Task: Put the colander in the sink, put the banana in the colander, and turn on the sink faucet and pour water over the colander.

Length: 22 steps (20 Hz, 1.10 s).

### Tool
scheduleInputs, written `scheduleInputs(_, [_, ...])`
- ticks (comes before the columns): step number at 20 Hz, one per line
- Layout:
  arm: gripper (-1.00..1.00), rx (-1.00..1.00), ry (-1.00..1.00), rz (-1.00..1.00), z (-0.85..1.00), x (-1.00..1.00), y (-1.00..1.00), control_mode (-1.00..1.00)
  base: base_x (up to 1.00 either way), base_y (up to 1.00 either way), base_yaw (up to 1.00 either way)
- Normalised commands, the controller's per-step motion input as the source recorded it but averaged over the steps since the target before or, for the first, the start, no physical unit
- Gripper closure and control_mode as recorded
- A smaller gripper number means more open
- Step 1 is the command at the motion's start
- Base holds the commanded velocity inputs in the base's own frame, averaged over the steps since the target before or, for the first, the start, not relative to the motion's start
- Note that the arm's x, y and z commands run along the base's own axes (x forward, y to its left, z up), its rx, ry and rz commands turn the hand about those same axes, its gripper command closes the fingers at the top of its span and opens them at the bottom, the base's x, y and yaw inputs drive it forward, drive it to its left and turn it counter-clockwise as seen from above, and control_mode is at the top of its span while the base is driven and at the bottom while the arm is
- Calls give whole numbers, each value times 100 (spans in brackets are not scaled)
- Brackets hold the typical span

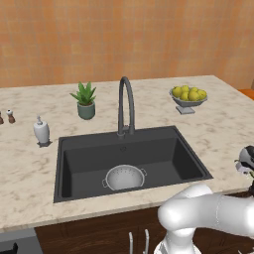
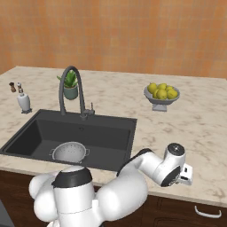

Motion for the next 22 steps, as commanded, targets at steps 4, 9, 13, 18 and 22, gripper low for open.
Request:
scheduleInputs(4, [100, 0, 0, 0, 11, 2, 0, -100, 0, 0, 0])
scheduleInputs(9, [100, -1, 0, 0, 61, -6, 3, -100, 0, 0, 0])
scheduleInputs(13, [100, -1, 0, 0, 73, -24, 17, -100, 0, 0, 0])
scheduleInputs(18, [100, -6, 0, 0, 18, -44, 76, -100, 0, 0, 0])
scheduleInputs(22, [100, -7, 2, 0, 1, -32, 93, -100, 0, 0, 0])
